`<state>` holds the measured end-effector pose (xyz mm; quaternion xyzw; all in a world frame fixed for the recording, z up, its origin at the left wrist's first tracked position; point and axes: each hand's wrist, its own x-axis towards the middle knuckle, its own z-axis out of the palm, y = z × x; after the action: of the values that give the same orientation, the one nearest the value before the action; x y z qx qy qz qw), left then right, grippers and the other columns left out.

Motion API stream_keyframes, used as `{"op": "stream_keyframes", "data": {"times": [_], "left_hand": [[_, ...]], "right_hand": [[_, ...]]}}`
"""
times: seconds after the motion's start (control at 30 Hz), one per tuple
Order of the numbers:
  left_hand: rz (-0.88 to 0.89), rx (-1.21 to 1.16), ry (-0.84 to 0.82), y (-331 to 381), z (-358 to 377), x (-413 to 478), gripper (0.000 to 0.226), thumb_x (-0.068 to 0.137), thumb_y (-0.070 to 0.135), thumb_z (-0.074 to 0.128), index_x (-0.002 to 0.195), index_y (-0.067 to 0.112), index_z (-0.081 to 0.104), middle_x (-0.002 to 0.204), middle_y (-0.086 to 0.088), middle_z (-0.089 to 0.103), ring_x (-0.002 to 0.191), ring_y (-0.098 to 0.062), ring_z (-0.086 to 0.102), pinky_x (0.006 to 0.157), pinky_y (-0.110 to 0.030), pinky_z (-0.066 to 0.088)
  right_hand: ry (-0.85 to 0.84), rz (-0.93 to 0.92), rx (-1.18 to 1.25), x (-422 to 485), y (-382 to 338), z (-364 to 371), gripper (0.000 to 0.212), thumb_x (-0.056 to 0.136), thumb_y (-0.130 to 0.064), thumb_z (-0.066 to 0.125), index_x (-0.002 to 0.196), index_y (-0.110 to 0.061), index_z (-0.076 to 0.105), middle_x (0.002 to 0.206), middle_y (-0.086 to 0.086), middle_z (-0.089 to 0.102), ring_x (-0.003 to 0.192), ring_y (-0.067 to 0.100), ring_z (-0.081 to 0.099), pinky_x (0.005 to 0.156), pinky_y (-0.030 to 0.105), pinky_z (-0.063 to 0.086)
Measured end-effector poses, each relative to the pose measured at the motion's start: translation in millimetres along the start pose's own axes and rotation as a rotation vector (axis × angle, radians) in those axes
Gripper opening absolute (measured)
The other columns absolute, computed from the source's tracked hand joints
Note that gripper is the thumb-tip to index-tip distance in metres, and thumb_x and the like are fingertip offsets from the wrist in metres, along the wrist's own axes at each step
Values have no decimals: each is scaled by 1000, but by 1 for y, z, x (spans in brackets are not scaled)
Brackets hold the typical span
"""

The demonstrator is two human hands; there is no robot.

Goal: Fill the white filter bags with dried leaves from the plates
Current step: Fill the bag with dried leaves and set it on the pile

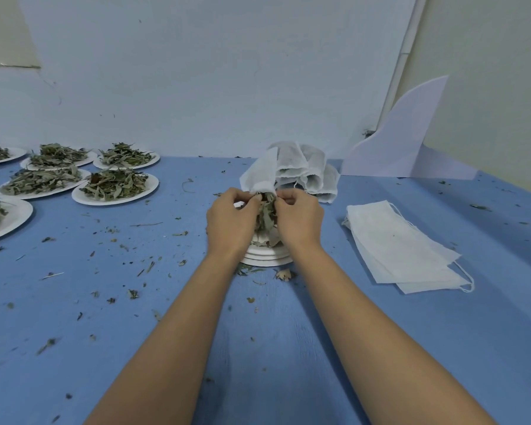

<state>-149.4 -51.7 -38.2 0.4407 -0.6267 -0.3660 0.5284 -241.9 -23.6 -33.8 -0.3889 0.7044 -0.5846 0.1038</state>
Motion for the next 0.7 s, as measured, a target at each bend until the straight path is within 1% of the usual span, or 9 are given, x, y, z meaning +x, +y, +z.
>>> {"op": "stream_keyframes", "data": {"times": [0.1,0.13,0.2,0.23,0.3,0.33,0.43,0.57,0.7], "left_hand": [[-45,-23,-186,2,-3,1,6,86,21,61,83,26,60,77,11,63,59,-1,57,56,-14,45],[-53,-25,-238,2,-4,1,11,84,17,62,89,26,60,79,11,64,60,-3,60,60,-18,48],[-38,24,-286,0,-5,1,26,80,9,67,99,25,60,92,10,65,78,-11,66,74,-27,53],[-21,55,-273,0,-5,1,30,78,8,70,100,25,60,100,8,64,86,-13,66,78,-27,53],[3,64,-208,-2,-6,2,27,77,8,74,97,23,61,108,4,63,92,-13,64,77,-20,50],[9,52,-174,-3,-5,2,25,76,9,75,94,21,62,107,2,64,91,-11,63,73,-14,48],[47,86,-61,-3,-4,0,21,74,11,78,87,17,62,94,4,63,78,1,55,59,2,36],[34,117,80,-3,-3,0,24,72,13,79,79,15,56,73,14,51,61,7,45,56,1,34],[24,121,121,-3,-4,3,25,73,15,78,74,16,53,70,14,51,62,-1,48,53,-4,36]], "right_hand": [[20,39,6,3,2,-3,19,90,-6,54,100,-6,70,96,5,70,82,12,57,62,13,34],[26,56,11,4,2,-3,20,90,-6,54,101,-6,71,97,5,71,85,14,59,64,14,36],[33,84,29,5,2,-4,21,89,-6,54,101,-7,71,97,5,71,88,17,62,70,20,43],[30,90,34,5,2,-3,20,89,-6,54,99,-7,71,95,5,71,85,17,62,70,21,45],[9,84,29,3,2,-1,20,88,-5,54,97,-8,71,89,3,70,79,13,58,59,13,42],[-2,77,27,2,2,0,20,88,-5,54,97,-8,71,86,2,68,77,11,57,53,8,38],[-29,45,24,-3,-1,2,19,87,-6,55,96,-9,71,76,-5,61,69,5,53,50,2,37],[-95,-25,-10,-7,-8,2,19,86,-8,56,97,-10,71,86,0,70,74,7,57,62,16,40],[-90,-98,-98,-6,-9,-1,18,89,-13,54,98,-14,69,100,-1,68,92,12,60,69,22,38]]}}
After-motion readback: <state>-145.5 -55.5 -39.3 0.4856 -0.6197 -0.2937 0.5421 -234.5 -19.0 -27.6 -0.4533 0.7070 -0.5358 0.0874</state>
